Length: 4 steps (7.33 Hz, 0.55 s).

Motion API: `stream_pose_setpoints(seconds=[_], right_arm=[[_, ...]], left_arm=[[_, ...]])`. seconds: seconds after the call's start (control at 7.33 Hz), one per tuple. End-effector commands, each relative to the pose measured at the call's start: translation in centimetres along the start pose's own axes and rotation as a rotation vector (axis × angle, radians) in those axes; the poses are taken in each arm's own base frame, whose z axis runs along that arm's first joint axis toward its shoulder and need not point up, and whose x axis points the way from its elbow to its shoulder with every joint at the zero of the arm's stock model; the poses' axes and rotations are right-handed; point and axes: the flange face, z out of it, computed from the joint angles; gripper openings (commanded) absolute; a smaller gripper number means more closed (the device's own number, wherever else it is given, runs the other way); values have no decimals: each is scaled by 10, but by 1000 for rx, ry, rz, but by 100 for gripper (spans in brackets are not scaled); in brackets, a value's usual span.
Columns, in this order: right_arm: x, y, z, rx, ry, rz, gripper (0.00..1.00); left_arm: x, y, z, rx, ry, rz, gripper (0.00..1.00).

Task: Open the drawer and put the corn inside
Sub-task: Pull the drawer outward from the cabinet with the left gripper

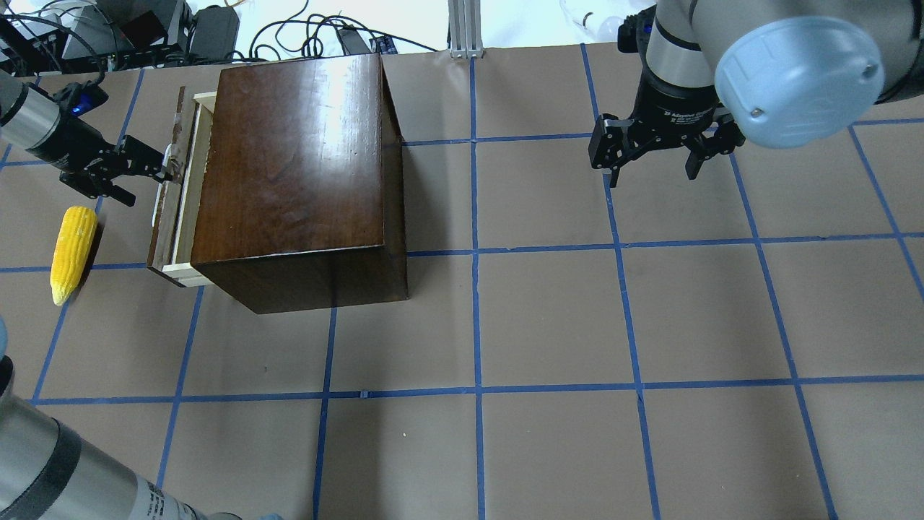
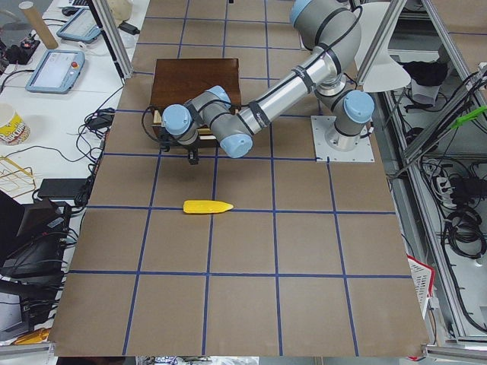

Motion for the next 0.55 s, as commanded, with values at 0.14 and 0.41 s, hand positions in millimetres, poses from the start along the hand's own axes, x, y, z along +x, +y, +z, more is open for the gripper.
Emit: stream_pose_setpoints(seconds=[0.14,0.41], right_arm=[[0,0,0,2,0,0,100],[0,0,0,1,0,0,100]], left_arm=[[-9,2,-3,4,0,-5,100],[-13,4,-4,-10,-33,-4,100]])
